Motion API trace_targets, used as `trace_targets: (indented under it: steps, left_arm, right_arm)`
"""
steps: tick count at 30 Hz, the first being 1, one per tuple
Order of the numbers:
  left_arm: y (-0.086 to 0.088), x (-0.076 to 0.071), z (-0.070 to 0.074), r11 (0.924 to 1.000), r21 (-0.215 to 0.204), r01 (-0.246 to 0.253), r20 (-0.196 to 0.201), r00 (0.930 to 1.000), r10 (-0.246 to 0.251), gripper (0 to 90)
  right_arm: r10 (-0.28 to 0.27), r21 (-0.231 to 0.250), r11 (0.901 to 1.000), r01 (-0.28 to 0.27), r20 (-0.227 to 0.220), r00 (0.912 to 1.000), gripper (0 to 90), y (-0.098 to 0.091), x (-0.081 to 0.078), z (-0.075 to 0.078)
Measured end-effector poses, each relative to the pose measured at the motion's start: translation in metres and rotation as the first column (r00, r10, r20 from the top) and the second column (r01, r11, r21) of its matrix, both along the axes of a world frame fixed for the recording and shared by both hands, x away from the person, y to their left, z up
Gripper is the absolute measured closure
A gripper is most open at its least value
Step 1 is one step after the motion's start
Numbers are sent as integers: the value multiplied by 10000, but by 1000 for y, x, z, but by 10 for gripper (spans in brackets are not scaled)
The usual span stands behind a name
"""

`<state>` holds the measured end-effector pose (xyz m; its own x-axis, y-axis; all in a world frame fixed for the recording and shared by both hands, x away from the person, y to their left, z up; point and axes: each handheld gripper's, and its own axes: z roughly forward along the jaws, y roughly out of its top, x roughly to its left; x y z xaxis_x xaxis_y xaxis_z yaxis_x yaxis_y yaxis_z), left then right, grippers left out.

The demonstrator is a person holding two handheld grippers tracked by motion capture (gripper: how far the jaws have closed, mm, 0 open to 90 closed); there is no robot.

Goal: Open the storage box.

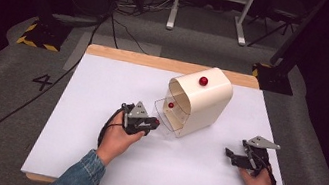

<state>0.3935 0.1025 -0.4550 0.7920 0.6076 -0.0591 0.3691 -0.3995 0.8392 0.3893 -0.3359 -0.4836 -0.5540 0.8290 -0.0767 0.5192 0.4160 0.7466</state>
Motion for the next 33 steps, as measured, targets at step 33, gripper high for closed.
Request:
trace_targets:
  steps: [33]
  left_arm:
    - [36, -20, 18, 9994, -345, -34, -211, 9998, 27, 543]
  right_arm:
    - [71, 235, 9997, -65, -238, 9997, 196, -2, 3, 0]
